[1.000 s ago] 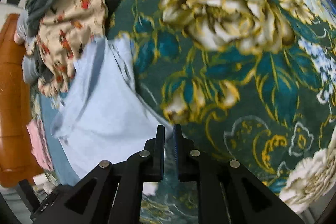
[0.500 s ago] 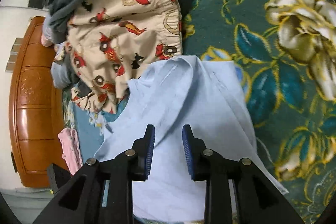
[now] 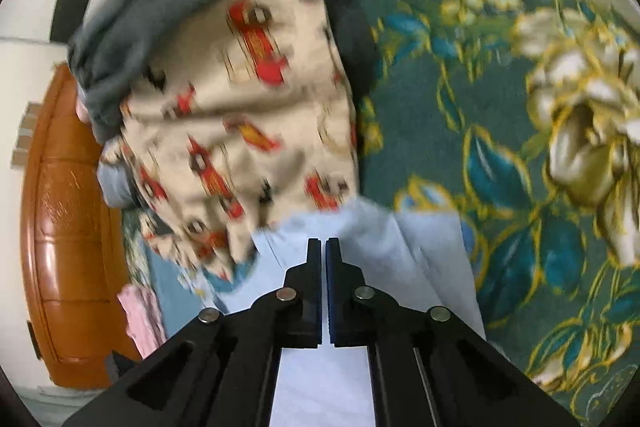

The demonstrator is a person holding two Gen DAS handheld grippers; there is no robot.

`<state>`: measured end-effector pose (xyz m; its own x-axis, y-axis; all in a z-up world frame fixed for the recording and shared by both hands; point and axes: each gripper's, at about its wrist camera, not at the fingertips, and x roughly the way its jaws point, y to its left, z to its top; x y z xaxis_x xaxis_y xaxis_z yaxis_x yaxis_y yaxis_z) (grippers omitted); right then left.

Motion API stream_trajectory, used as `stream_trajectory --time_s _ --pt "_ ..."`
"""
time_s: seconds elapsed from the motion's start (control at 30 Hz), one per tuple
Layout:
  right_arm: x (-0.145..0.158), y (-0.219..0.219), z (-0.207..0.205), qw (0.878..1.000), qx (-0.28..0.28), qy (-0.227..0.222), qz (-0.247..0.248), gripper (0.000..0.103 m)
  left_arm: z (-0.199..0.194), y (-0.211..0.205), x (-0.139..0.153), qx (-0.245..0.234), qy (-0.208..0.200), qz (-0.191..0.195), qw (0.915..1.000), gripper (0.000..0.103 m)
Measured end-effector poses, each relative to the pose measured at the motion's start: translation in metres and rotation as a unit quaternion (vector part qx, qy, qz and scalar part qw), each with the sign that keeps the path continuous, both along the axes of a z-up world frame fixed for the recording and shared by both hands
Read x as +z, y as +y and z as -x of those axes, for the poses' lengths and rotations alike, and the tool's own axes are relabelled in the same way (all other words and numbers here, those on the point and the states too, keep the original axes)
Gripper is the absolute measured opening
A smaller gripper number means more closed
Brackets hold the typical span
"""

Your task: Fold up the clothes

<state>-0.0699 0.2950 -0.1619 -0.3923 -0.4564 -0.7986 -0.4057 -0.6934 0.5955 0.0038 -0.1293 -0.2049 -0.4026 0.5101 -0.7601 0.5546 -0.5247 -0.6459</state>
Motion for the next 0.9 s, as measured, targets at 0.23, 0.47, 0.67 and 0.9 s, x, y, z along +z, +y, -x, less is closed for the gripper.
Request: stream_trajectory --time_s 0.23,0.47,0.67,0.9 --pt "-0.013 0.004 0.019 0.999 -0.015 -0.021 -0.026 0.002 0.002 -0.008 -0.009 0.022 0.017 -0.035 0.999 0.006" --pt "-0.015 0.012 0.007 1.0 -0.004 -0.004 -0.026 0.027 -0.005 -0.014 0.026 0.018 0.097 -0.039 0.9943 0.059" --pt "-0.009 -0.01 0.01 0.988 0.095 0.001 -0.123 0.03 -0.024 0.0 0.024 -0.044 0.094 0.049 0.9934 0.059" --pt "-0.025 -0.05 0.033 0.955 0.2 -0.014 -0.219 0.03 -0.042 0.015 -0.012 -0.068 0.061 0.064 0.9937 0.059"
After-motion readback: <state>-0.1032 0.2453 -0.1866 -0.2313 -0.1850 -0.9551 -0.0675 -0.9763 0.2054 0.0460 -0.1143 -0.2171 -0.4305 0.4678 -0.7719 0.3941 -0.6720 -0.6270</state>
